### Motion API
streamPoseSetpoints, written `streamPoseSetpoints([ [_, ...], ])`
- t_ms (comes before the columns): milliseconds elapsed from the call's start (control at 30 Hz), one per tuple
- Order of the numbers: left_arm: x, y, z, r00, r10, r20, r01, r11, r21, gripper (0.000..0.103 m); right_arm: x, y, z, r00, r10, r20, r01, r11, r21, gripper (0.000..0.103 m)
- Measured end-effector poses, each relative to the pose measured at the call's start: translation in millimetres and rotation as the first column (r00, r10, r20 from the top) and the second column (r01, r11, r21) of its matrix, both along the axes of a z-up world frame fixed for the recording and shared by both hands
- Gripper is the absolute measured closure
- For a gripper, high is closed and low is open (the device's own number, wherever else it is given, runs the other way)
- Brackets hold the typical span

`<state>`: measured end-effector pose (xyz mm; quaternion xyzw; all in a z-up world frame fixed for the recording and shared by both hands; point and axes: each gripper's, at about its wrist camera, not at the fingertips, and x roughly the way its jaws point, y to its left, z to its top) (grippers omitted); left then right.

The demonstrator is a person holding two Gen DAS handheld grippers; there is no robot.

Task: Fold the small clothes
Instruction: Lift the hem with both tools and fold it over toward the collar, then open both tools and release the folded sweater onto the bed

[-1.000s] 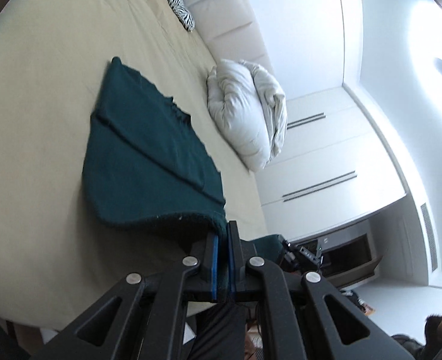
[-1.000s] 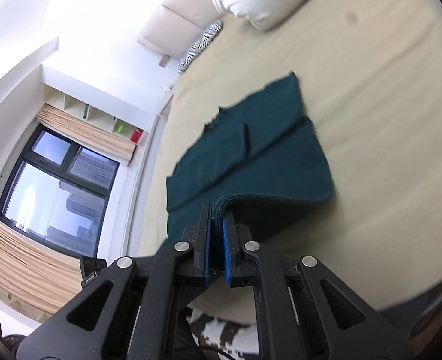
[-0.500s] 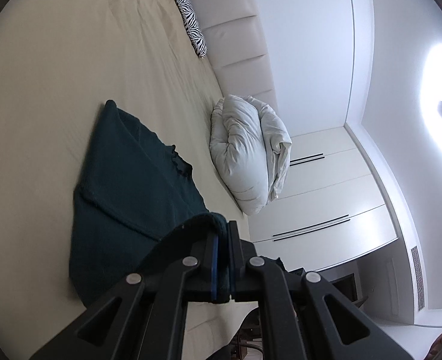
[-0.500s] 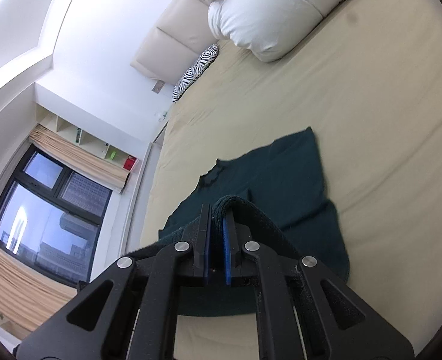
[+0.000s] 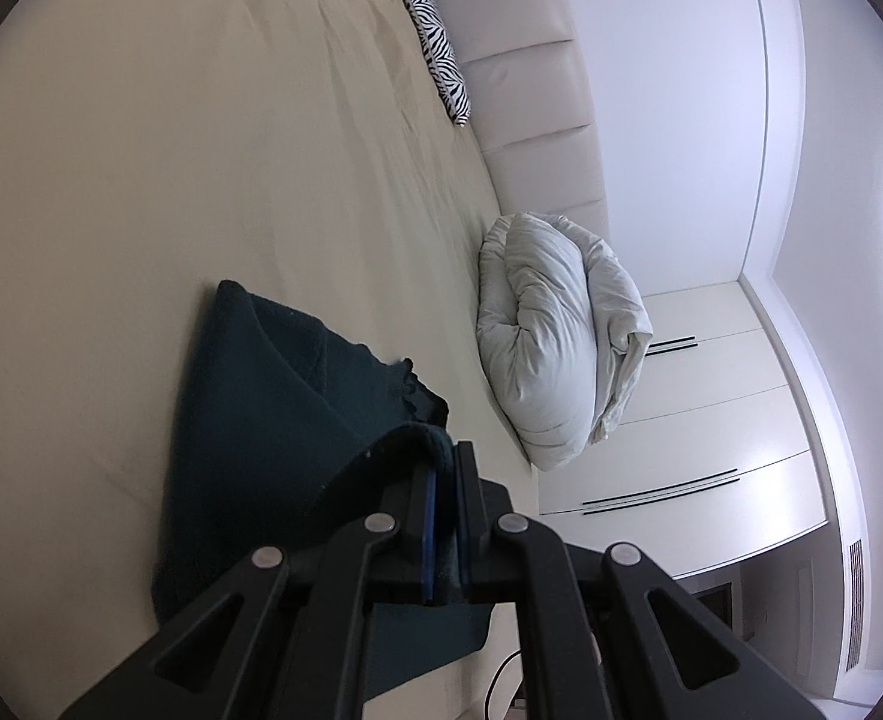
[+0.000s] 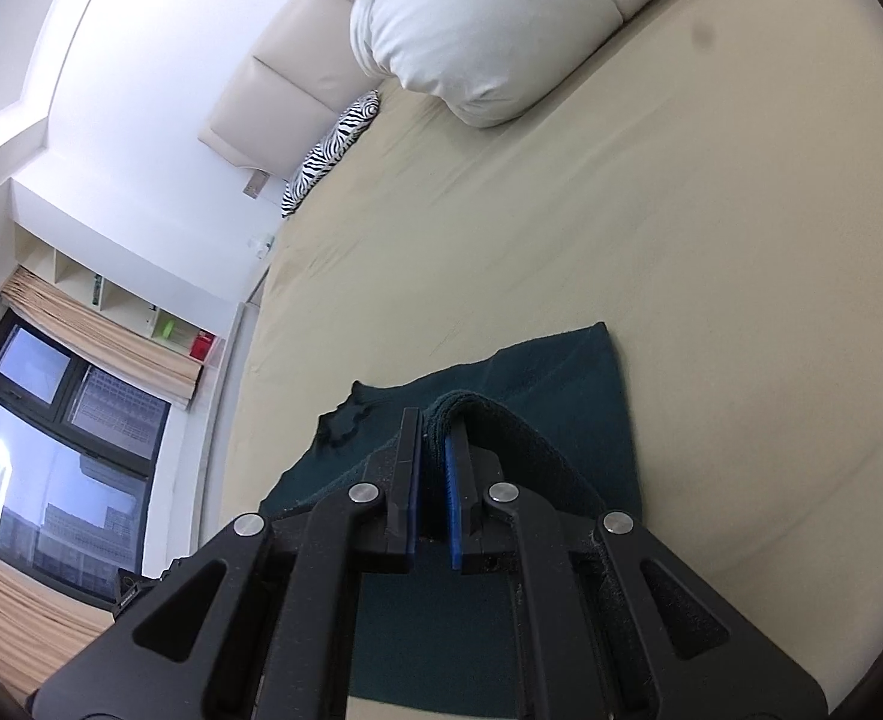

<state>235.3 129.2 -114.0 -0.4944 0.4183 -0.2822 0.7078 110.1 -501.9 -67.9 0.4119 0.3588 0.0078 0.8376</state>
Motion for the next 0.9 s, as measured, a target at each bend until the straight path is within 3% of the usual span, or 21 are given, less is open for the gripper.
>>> streamPoseSetpoints([
  [367,44,4,-28,0.996,0.069,-0.059,-0.068,0.997,0.020,0.097,68,-15,-47,0.995,-0.049,-0.085,0.048,0.999,-0.010,0.097],
  [400,47,5,-31,0.994,0.080,-0.073,-0.079,0.997,0.028,0.095,75,-16,-54,0.993,-0.060,-0.104,0.059,0.998,-0.013,0.095],
  [467,55,5,-36,0.991,0.099,-0.091,-0.096,0.995,0.036,0.076,81,-21,-66,0.988,-0.088,-0.131,0.089,0.996,0.003,0.094],
  [500,56,7,-36,0.990,0.109,-0.088,-0.106,0.994,0.037,0.073,84,-23,-73,0.984,-0.101,-0.144,0.105,0.994,0.019,0.092],
  [533,56,8,-35,0.989,0.116,-0.088,-0.113,0.993,0.040,0.069,86,-27,-81,0.981,-0.119,-0.155,0.126,0.991,0.040,0.089],
  [567,54,9,-34,0.989,0.117,-0.087,-0.115,0.993,0.038,0.068,85,-28,-84,0.979,-0.134,-0.154,0.142,0.989,0.044,0.072],
  [600,51,9,-31,0.991,0.111,-0.076,-0.108,0.993,0.039,0.066,83,-29,-85,0.977,-0.151,-0.152,0.159,0.986,0.041,0.047],
  [667,44,6,-23,0.994,0.099,-0.045,-0.095,0.992,0.078,0.063,78,-31,-83,0.980,-0.169,-0.103,0.174,0.984,0.043,0.032],
  [900,13,-3,1,0.997,0.069,0.029,-0.073,0.983,0.170,0.054,55,-33,-65,0.983,-0.150,-0.102,0.143,0.987,-0.072,0.032],
])
